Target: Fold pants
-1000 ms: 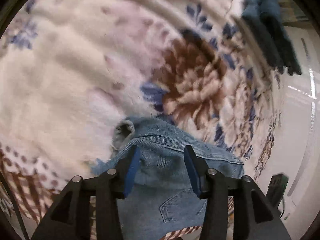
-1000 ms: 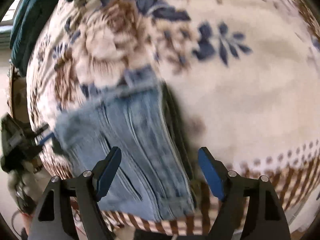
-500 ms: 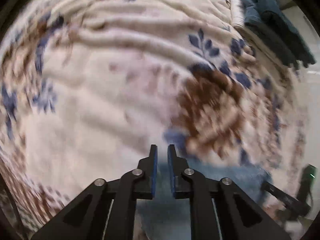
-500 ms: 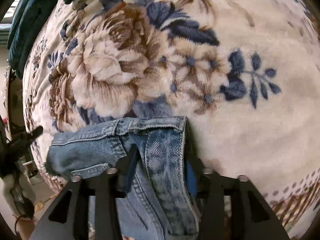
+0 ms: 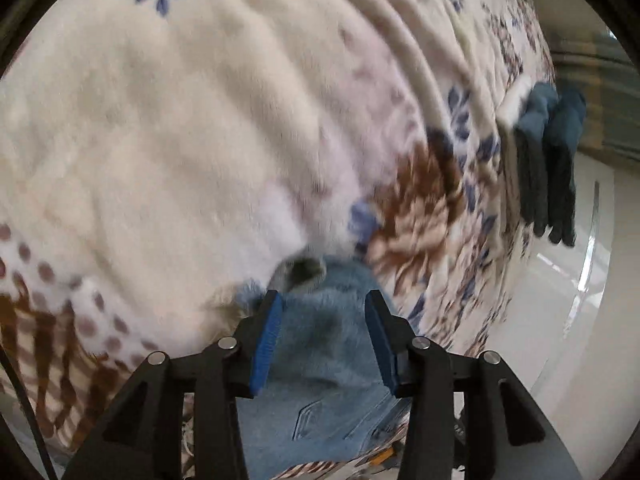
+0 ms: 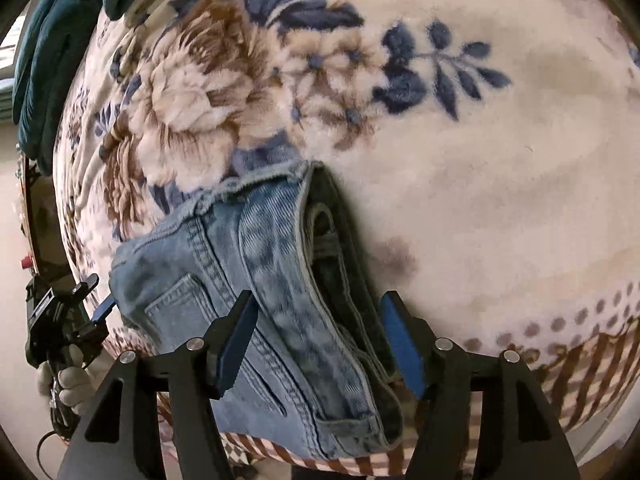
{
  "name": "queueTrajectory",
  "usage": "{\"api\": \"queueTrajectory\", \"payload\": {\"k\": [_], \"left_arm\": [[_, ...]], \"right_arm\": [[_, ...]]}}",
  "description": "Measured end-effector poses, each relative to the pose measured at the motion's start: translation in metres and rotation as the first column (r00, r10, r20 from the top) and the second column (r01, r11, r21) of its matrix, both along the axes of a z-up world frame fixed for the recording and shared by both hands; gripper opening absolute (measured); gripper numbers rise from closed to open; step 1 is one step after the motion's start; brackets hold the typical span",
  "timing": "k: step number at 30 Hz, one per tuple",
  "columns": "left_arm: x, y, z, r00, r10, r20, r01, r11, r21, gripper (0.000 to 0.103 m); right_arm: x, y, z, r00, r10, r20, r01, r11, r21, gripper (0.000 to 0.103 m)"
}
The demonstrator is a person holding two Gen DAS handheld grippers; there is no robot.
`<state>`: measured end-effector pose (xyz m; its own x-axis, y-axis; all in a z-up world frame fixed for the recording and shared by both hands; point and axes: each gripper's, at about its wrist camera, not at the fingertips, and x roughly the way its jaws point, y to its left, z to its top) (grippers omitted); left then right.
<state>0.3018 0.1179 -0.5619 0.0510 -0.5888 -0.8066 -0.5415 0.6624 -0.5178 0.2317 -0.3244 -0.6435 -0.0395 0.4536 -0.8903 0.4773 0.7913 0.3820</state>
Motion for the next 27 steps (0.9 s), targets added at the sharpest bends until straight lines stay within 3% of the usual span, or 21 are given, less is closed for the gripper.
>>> {"api": "queueTrajectory", "payload": {"k": [3,7,9,13,15,18,22,27], "left_arm": [[0.003,0.010,-0.006,0.999,0.043,-0.010,-0.043,0.999,-0.007,0.044],[0.007,-0.006,-0.041,0.993,0.012,-0.121,-0.033,0.985,-0.170,0.048],[0.011,-0.018,-0.050,0.986,-0.024,-0.165,-0.006,0.983,-0.181,0.048],[0.027,-0.037,-0.050,0.979,-0.091,-0.180,0.074,0.992,-0.104,0.048],[0.033,-0.041,-0.043,0.984,-0.116,-0.137,0.108,0.992,-0.063,0.034],[0.042,-0.053,-0.031,0.976,-0.206,-0.076,0.208,0.978,0.015,0.025],[0.047,-0.071,-0.027,0.945,-0.321,-0.064,0.327,0.931,0.161,0.022],[0.057,-0.098,-0.012,0.874,-0.484,-0.037,0.458,0.796,0.394,0.022]], "right_arm": [[0.008,0.005,0.001,1.000,0.012,0.009,-0.012,1.000,-0.001,0.067],[0.019,0.017,-0.008,0.999,0.054,-0.007,-0.054,0.998,0.009,0.067],[0.024,0.025,-0.012,0.997,0.074,-0.015,-0.074,0.997,0.003,0.067],[0.032,0.030,-0.012,0.995,0.097,-0.010,-0.097,0.995,0.000,0.067],[0.034,0.030,-0.012,0.995,0.098,-0.006,-0.098,0.995,-0.002,0.067],[0.034,0.028,-0.013,0.995,0.095,-0.005,-0.095,0.995,0.002,0.067],[0.032,0.029,-0.015,0.996,0.087,-0.004,-0.087,0.996,0.009,0.067],[0.035,0.031,-0.009,0.994,0.108,0.008,-0.108,0.994,-0.002,0.067]]}}
